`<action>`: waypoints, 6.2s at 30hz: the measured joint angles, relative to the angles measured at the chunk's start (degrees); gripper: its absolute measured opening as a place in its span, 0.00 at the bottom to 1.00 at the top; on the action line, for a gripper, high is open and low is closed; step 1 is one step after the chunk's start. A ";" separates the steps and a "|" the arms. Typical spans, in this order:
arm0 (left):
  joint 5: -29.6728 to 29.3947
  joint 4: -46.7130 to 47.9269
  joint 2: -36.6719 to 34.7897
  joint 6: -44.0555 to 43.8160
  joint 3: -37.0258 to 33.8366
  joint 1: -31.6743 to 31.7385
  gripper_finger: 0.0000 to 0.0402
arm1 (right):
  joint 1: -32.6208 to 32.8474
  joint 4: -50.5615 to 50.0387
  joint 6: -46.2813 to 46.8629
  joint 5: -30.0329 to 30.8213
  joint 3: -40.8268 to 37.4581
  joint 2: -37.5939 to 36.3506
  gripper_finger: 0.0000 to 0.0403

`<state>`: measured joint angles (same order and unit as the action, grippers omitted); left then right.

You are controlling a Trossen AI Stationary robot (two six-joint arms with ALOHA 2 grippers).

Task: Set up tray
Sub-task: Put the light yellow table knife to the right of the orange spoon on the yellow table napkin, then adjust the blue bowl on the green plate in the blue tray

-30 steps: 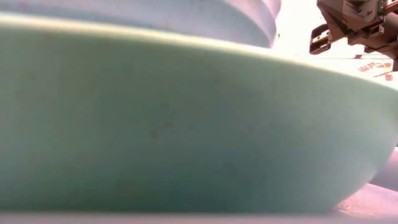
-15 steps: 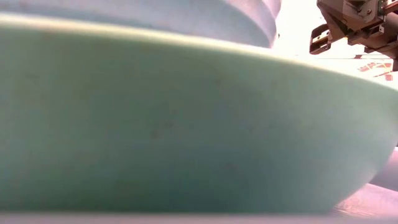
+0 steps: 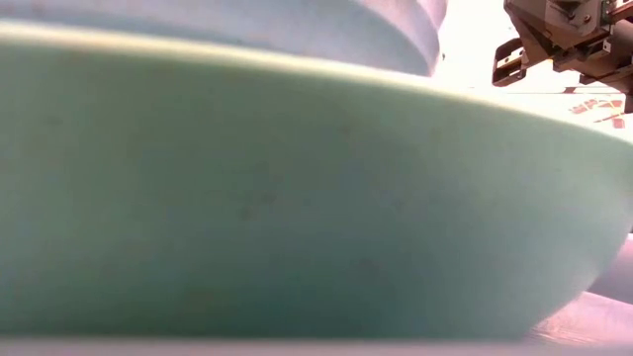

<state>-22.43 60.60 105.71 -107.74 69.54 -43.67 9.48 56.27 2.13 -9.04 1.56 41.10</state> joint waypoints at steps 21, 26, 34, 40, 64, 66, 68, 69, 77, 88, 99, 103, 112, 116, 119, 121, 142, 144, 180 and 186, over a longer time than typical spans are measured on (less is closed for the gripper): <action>3.34 -3.41 0.02 35.42 -4.20 4.49 0.00 | 0.00 0.00 0.00 0.00 0.04 -0.01 0.00; 1.96 -3.47 0.02 36.10 -5.12 4.60 0.00 | 0.00 0.02 0.00 0.00 0.04 -0.02 0.00; 5.01 -8.70 -0.17 39.96 -8.48 7.07 0.00 | 0.00 0.00 0.00 0.00 0.02 0.00 0.00; 4.96 -8.58 -0.15 39.54 -8.50 7.18 0.00 | 0.00 0.02 0.00 0.00 -0.02 -0.02 0.00; 8.22 -4.51 -0.02 35.20 -8.55 9.06 0.00 | 0.01 0.01 0.00 0.00 0.00 -0.01 0.00; 8.34 -4.07 0.00 35.19 -8.55 9.06 0.00 | 0.00 0.00 0.00 0.00 0.00 -0.02 0.00; 8.52 -3.67 0.00 34.57 -8.55 9.06 0.00 | 0.00 0.00 0.00 0.00 0.00 -0.02 0.00; 8.66 -3.55 0.02 34.12 -8.55 9.05 0.00 | 0.00 0.01 0.00 0.00 0.00 -0.01 0.00; 9.20 -3.04 0.03 32.56 -8.55 9.04 0.00 | 0.02 0.00 0.00 0.00 0.00 -0.02 0.00; 10.90 0.39 0.22 28.31 -7.85 9.02 0.00 | 0.00 0.00 0.00 0.00 0.04 -0.02 0.00; 11.10 1.18 0.20 26.77 -7.80 9.00 0.00 | 0.02 0.00 0.00 0.00 0.04 0.00 0.00; 11.13 1.21 0.20 26.71 -7.78 9.00 0.00 | 0.02 0.00 0.00 0.00 0.04 -0.02 0.00; 12.26 1.81 0.13 24.05 -7.72 8.97 0.00 | 0.01 0.01 0.00 0.00 0.02 -0.02 0.00; 12.38 1.88 0.11 24.00 -7.72 8.97 0.00 | 0.00 0.01 0.00 0.00 -0.02 -0.01 0.00; 12.54 1.88 0.09 23.56 -7.72 8.97 0.00 | 0.01 0.00 0.00 0.00 -0.02 -0.02 0.00; 12.54 1.88 0.09 23.60 -7.72 8.96 0.00 | 0.01 0.01 0.00 0.00 -0.02 -0.02 0.00; 11.30 1.36 0.07 23.34 -7.38 8.62 0.01 | 0.01 0.02 0.00 0.00 0.00 -0.02 0.00; 10.06 2.16 0.07 23.18 -6.70 8.20 0.01 | 0.00 0.02 0.00 0.00 0.00 0.00 0.00; 0.21 -0.56 0.00 24.01 26.17 -1.77 0.01 | 0.00 0.02 0.00 0.00 0.04 -0.02 0.00; 9.35 -11.22 0.00 30.98 22.09 0.29 0.01 | 0.01 0.02 0.00 0.00 0.02 -0.02 0.00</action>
<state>-13.08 49.38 105.71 -76.77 91.63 -43.38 9.49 56.29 2.13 -9.04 1.58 41.08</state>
